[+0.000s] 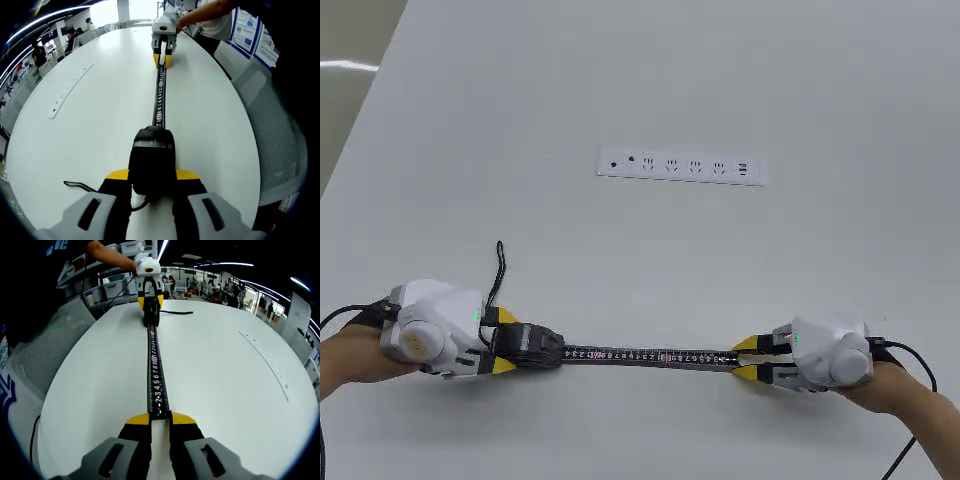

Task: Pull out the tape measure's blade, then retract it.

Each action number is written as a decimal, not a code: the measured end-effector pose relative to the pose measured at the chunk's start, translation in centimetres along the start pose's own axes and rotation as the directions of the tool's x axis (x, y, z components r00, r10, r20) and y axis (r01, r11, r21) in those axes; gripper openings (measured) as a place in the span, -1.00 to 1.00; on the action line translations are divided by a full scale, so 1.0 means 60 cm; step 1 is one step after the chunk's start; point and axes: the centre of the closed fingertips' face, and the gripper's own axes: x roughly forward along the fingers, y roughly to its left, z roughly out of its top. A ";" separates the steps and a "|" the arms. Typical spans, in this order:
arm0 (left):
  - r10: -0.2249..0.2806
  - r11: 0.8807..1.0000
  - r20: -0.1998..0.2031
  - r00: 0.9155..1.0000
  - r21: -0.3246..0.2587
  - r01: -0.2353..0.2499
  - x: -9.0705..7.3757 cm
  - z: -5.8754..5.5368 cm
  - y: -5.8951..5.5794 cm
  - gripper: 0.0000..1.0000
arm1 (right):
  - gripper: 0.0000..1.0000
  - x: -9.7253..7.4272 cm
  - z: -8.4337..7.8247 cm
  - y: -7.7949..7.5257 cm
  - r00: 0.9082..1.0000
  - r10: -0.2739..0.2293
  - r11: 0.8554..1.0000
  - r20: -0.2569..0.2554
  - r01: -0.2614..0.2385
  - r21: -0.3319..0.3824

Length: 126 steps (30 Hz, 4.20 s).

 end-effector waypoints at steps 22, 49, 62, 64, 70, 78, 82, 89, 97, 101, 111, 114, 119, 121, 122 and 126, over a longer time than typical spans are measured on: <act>0.008 0.999 -0.019 1.000 0.045 -0.007 0.021 -0.016 0.001 -0.38 | -0.61 0.000 -0.005 0.013 0.998 -0.031 0.999 -0.047 0.030 -0.027; 0.173 0.966 0.122 0.977 -0.214 -0.144 -0.032 -0.012 -0.011 0.25 | 0.08 -0.038 -0.002 0.027 0.980 -0.191 0.967 -0.046 0.196 0.164; 0.258 0.920 0.158 0.953 -0.341 -0.192 -0.062 -0.024 -0.057 0.52 | 0.37 -0.066 0.022 0.053 0.953 -0.302 0.905 -0.025 0.295 0.308; 0.280 0.910 0.163 0.946 -0.359 -0.207 -0.069 -0.022 -0.058 0.52 | 0.41 -0.070 0.027 0.059 0.949 -0.313 0.900 -0.025 0.305 0.311; 0.347 0.869 0.180 0.920 -0.430 -0.244 -0.090 -0.024 -0.070 0.65 | 0.51 -0.083 0.038 0.071 0.925 -0.380 0.857 -0.021 0.361 0.367; 0.418 0.825 0.165 0.894 -0.481 -0.297 -0.108 -0.039 -0.090 0.74 | 0.68 -0.092 0.045 0.094 0.901 -0.432 0.821 -0.038 0.411 0.396; 0.439 0.802 0.148 0.886 -0.510 -0.311 -0.116 -0.050 -0.098 0.83 | 0.74 -0.095 0.048 0.109 0.890 -0.453 0.803 -0.049 0.431 0.411; 0.466 0.772 0.145 0.873 -0.548 -0.321 -0.121 -0.049 -0.122 0.97 | 0.79 -0.099 0.063 0.138 0.881 -0.470 0.787 -0.051 0.444 0.428; 0.491 0.756 0.133 0.861 -0.555 -0.345 -0.125 -0.049 -0.133 0.98 | 0.84 -0.110 0.080 0.148 0.863 -0.504 0.763 -0.038 0.465 0.450; 0.511 0.742 0.138 0.848 -0.570 -0.354 -0.130 -0.045 -0.136 0.98 | 0.85 -0.115 0.083 0.153 0.854 -0.519 0.746 -0.038 0.474 0.468; 0.546 0.699 0.108 0.831 -0.605 -0.381 -0.133 -0.042 -0.150 0.98 | 0.87 -0.120 0.085 0.168 0.830 -0.555 0.705 -0.049 0.501 0.502; 0.552 0.701 0.099 0.828 -0.593 -0.396 -0.132 -0.039 -0.153 0.98 | 0.87 -0.120 0.086 0.170 0.829 -0.557 0.703 -0.049 0.502 0.505; 0.570 0.685 0.090 0.817 -0.601 -0.412 -0.138 -0.035 -0.150 0.98 | 0.87 -0.124 0.085 0.169 0.822 -0.567 0.691 -0.053 0.510 0.512; 0.575 0.681 0.091 0.813 -0.604 -0.414 -0.139 -0.032 -0.151 0.98 | 0.87 -0.125 0.086 0.169 0.820 -0.570 0.688 -0.050 0.510 0.517; 0.577 0.680 0.092 0.812 -0.604 -0.415 -0.140 -0.030 -0.152 0.98 | 0.87 -0.125 0.086 0.170 0.819 -0.571 0.687 -0.049 0.510 0.518; 0.587 0.669 0.082 0.806 -0.610 -0.425 -0.142 -0.028 -0.152 0.98 | 0.87 -0.126 0.085 0.172 0.819 -0.571 0.686 -0.050 0.510 0.518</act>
